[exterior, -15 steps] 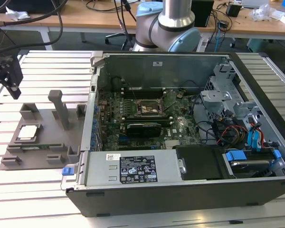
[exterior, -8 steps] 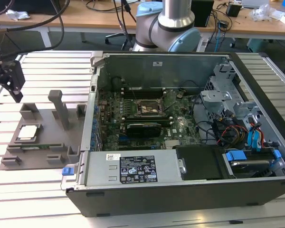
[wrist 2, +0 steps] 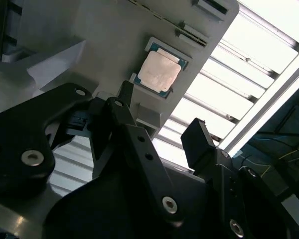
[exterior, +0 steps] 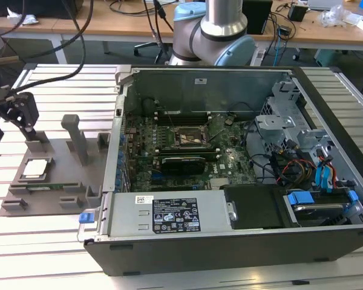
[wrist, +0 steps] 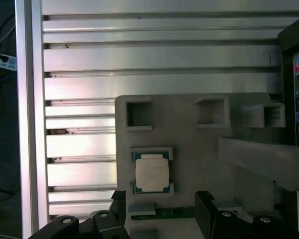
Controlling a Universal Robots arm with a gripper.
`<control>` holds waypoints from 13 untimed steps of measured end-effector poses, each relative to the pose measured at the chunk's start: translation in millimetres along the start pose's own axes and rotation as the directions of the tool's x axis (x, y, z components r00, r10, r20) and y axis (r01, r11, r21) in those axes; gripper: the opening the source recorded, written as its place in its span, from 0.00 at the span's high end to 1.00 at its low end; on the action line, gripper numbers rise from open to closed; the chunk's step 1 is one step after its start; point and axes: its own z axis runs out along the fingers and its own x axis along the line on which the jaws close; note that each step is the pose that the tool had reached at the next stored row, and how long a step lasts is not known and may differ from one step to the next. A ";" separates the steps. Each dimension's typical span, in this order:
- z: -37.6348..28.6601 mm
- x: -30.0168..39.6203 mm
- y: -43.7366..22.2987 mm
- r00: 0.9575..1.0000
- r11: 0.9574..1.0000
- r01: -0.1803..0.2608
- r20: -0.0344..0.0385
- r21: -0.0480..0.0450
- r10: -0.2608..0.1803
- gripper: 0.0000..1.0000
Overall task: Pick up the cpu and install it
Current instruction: 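Pick up the cpu and move it towards the insertion slot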
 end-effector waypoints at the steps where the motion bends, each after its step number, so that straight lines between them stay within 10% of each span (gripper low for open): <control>1: 4.8 0.2 0.0 1.000 1.000 0.000 0.000 0.000 0.000 0.34; 13: 33.5 1.0 -0.2 1.000 1.000 0.000 0.004 0.000 0.000 0.34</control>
